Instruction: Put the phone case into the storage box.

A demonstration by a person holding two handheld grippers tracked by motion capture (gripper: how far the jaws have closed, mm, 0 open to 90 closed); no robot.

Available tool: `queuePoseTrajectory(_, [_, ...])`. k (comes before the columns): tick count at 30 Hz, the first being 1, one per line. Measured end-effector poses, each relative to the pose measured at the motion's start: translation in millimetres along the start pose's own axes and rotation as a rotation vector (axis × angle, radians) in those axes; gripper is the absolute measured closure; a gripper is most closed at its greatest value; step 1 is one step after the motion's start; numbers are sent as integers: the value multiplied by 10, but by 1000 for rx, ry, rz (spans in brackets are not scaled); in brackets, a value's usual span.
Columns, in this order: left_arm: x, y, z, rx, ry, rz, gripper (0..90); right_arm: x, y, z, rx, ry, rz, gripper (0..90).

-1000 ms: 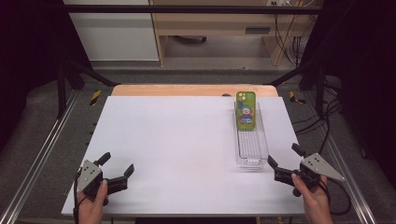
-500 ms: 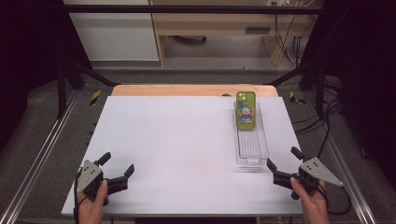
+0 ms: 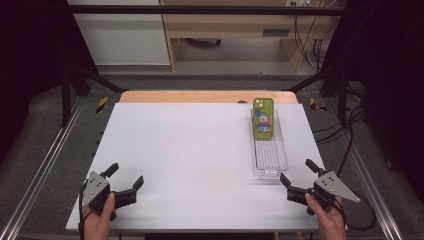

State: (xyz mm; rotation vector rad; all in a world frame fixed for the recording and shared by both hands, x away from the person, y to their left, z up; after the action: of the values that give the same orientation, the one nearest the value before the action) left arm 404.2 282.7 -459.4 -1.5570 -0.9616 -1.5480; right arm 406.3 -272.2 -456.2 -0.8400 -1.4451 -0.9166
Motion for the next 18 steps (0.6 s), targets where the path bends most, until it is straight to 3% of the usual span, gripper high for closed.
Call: queuePoseTrajectory(18, [-2, 1, 8, -1, -6, -5, 15, -107, 118, 150, 48, 6, -3, 27])
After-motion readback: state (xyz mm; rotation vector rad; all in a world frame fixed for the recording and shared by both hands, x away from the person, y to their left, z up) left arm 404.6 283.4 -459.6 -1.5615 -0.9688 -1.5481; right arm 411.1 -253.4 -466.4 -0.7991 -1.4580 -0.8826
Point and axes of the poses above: each handheld gripper's, and its own axes: y roughly forward along the jaws, x roughly out of its top, z roughly to its left, the point moved 2 cm from there along y, roughly forward along the jaws, and after that the axes turned 12 degrees about -z, right-handed, at the moved point
